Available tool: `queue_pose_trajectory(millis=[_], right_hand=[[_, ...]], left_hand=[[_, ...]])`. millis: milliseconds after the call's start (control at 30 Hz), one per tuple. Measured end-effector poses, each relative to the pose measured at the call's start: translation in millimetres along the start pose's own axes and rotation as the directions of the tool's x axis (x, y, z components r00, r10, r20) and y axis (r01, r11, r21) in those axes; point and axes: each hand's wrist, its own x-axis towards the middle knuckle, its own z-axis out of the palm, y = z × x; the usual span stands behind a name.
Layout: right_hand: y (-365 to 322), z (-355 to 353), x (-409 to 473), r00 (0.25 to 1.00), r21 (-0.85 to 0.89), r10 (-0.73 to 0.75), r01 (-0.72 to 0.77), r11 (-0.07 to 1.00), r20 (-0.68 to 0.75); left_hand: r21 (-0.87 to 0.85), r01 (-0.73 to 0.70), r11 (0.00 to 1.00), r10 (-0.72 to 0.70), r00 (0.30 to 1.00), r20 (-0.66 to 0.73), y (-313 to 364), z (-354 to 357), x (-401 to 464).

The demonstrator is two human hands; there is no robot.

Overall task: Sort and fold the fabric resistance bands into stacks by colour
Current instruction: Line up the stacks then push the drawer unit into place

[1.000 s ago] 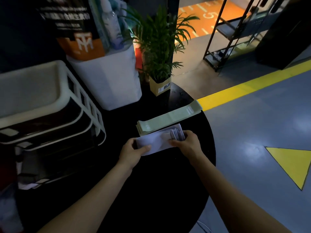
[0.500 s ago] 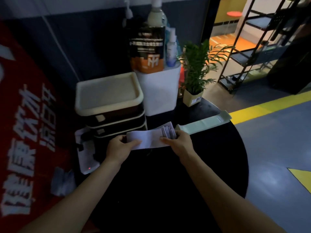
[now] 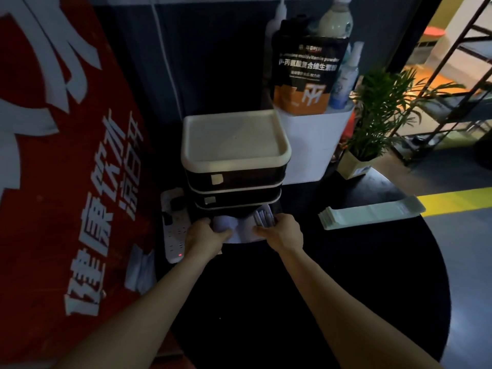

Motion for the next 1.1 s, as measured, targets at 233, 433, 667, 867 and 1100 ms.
queue_pose_trajectory(millis=[233, 433, 667, 867, 1100], right_hand=[[-4.9, 9.0, 7.8, 0.998, -0.145, 0.054, -0.056, 0.988, -0.018], [-3.5, 13.6, 8.3, 0.998, -0.235, 0.037, -0.047, 0.971, -0.050], [-2.5, 7.4, -1.7, 0.989, -0.319, -0.086, 0.045, 0.947, -0.118], [33.7, -2.0, -15.9, 0.930, -0.255, -0.340, 0.297, 0.920, -0.141], [66.4, 1.8, -20.0, 0.948, -0.138, -0.260, 0.238, 0.961, -0.180]], left_hand=[[0.276, -0.051, 0.960, 0.061, 0.998, -0.028, -4.4, 6.4, 5.4], [0.341, -0.426, 0.838, 0.448, 0.894, 0.016, -13.6, -4.5, -15.6], [0.544, -0.570, 0.616, 0.536, 0.809, 0.240, -31.5, 6.4, -21.2], [0.657, -0.595, 0.464, 0.636, 0.740, 0.221, -31.3, 16.1, -22.5], [0.682, -0.621, 0.386, 0.657, 0.704, 0.269, -33.3, 20.0, -22.1]])
